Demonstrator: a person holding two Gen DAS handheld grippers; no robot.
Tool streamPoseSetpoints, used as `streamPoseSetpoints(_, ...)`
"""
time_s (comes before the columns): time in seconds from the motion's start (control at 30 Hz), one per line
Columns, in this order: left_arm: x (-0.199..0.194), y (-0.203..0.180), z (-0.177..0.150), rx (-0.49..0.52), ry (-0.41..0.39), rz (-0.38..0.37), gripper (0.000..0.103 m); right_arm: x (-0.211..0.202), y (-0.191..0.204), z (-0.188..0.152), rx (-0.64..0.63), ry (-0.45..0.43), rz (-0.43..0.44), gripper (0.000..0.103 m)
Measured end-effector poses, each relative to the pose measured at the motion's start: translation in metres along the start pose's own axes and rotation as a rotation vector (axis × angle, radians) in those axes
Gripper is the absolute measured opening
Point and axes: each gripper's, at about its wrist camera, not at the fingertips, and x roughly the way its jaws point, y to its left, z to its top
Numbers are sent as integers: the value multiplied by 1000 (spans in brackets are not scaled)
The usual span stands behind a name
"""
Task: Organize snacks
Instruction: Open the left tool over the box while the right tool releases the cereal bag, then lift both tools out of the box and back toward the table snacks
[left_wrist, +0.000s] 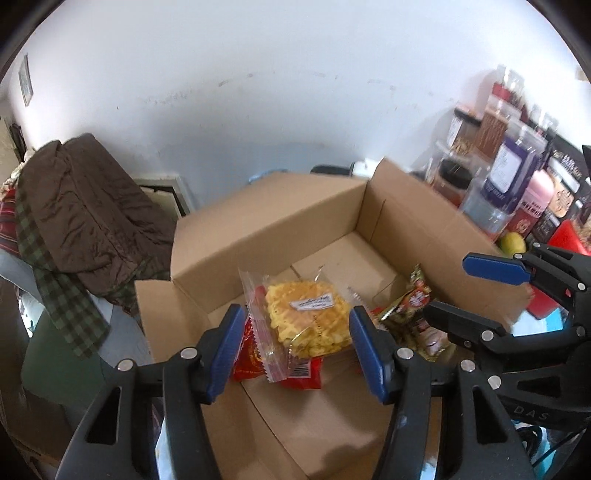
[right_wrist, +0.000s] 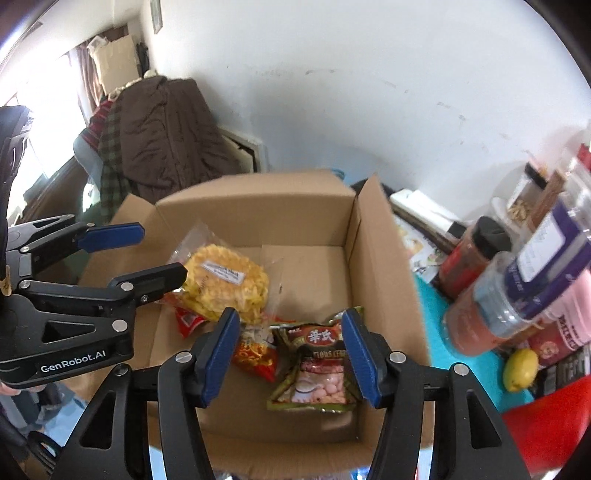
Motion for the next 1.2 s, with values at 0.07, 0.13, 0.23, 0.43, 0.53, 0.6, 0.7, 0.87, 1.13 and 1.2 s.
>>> streamPoseSetpoints(0.07, -13, -4, 2, 1, -25, -6, 58, -13, 1, 1, 3, -22, -5, 58)
streamPoseSetpoints(0.13, -26, -7, 3, 3, -48, -11, 58, -27, 1, 1, 5, -45, -12, 58)
streamPoseSetpoints(0.23, -45, -14, 2, 11, -82, -16, 58, -50, 2, -1, 1, -85, -27, 58)
streamPoseSetpoints(0.43, -89, -26, -2, 29, -151, -42, 58, -94, 7, -8, -3, -153, -53, 58)
streamPoseSetpoints(0.53, -111, -33, -7, 42, -185, -48, 58, -119, 11, -16, -7, -189, -69, 58)
streamPoseSetpoints(0.6, -126, -38, -11, 50, -210, -58, 58, -135, 14, -21, -8, -212, -75, 58)
streamPoseSetpoints(0.7, -150, -45, -19, 58, -250, -71, 58, -158, 20, -31, -11, -247, -90, 61)
streamPoseSetpoints(0.87, -182, -57, -35, 73, -313, -90, 75, -194, 28, -51, -17, -290, -116, 61)
streamPoseSetpoints(1.13, -223, -78, -66, 109, -365, -137, 75, -240, 42, -92, -15, -340, -141, 71)
streamPoseSetpoints(1.2, -232, -85, -75, 125, -375, -154, 75, -247, 45, -102, -8, -347, -147, 71)
